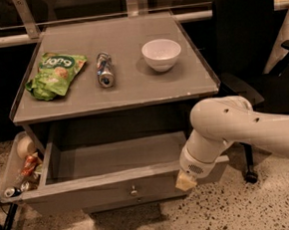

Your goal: Close top drawer

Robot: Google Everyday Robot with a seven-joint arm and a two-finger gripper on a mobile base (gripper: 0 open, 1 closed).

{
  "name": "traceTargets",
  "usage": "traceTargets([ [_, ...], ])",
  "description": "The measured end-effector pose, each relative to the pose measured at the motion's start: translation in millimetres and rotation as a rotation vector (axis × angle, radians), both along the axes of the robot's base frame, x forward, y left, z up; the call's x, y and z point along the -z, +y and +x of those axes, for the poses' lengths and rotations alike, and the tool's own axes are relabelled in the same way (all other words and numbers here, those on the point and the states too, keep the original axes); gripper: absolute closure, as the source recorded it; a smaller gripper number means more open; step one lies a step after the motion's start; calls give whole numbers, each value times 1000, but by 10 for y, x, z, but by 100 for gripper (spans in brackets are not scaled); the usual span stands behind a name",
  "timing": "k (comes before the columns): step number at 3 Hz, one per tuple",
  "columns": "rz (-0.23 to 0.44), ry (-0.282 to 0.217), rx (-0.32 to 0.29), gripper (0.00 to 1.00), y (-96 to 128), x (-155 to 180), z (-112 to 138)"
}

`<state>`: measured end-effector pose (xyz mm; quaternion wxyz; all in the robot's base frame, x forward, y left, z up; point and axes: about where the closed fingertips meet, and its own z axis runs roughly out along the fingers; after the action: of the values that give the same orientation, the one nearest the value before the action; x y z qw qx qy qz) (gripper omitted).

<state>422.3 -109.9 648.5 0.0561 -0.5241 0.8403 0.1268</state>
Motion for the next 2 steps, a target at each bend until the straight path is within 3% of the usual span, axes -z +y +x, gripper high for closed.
traceTargets([
  [1, 0, 0, 0, 12, 0, 0, 0],
  [2, 0, 0, 0, 0, 0, 0, 0],
])
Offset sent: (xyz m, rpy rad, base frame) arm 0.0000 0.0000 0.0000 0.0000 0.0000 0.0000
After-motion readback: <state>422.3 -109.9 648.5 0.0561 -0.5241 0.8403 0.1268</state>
